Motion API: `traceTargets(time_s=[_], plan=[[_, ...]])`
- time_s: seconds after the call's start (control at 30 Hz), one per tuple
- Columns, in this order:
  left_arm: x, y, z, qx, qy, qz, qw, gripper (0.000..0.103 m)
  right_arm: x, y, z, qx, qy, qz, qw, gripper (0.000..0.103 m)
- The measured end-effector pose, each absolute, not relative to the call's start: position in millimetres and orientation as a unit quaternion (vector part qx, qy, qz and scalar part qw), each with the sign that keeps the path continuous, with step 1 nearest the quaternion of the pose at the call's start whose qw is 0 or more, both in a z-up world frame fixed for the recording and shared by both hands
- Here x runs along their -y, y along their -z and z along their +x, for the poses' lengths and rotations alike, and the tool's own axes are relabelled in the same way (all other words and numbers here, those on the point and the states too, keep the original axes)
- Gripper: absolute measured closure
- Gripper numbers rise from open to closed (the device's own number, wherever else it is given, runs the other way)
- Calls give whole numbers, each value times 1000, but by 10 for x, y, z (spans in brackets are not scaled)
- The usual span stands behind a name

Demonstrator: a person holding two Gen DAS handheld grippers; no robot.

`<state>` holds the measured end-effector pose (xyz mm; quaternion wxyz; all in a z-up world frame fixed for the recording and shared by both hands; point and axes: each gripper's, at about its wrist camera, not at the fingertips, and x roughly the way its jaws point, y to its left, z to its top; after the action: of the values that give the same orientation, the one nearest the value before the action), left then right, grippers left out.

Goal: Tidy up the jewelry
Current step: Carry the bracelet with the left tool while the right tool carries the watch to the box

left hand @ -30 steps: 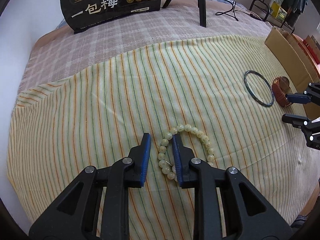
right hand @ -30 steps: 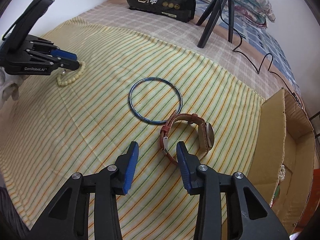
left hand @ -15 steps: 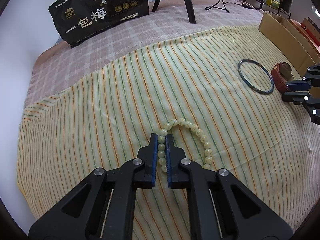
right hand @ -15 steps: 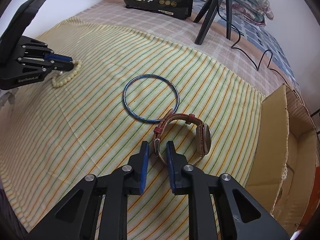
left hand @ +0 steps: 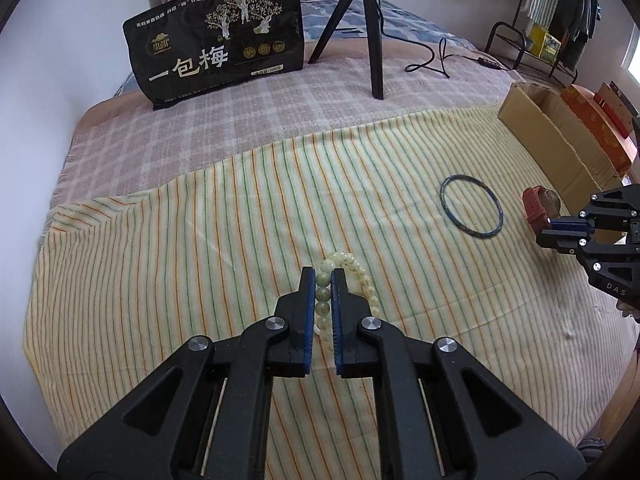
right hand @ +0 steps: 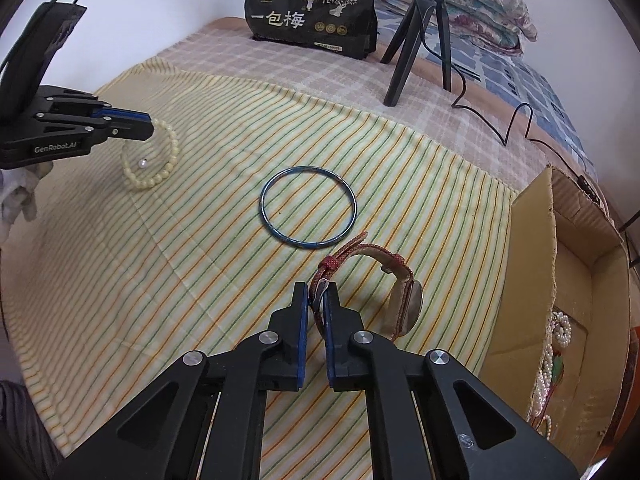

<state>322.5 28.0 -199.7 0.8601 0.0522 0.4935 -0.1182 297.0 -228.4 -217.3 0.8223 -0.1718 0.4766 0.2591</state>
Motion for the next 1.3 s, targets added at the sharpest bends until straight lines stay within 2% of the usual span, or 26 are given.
traceTargets(time_s=[0.8,1.3], plan=[[341,1189,2655,-430,176,52,884,98,2689,1547,2292,-420,-276,-124,856,97],[1082,860,2777,-397,230,33,888,98,3398,1277,2051,-397,-237,-94,882,97]])
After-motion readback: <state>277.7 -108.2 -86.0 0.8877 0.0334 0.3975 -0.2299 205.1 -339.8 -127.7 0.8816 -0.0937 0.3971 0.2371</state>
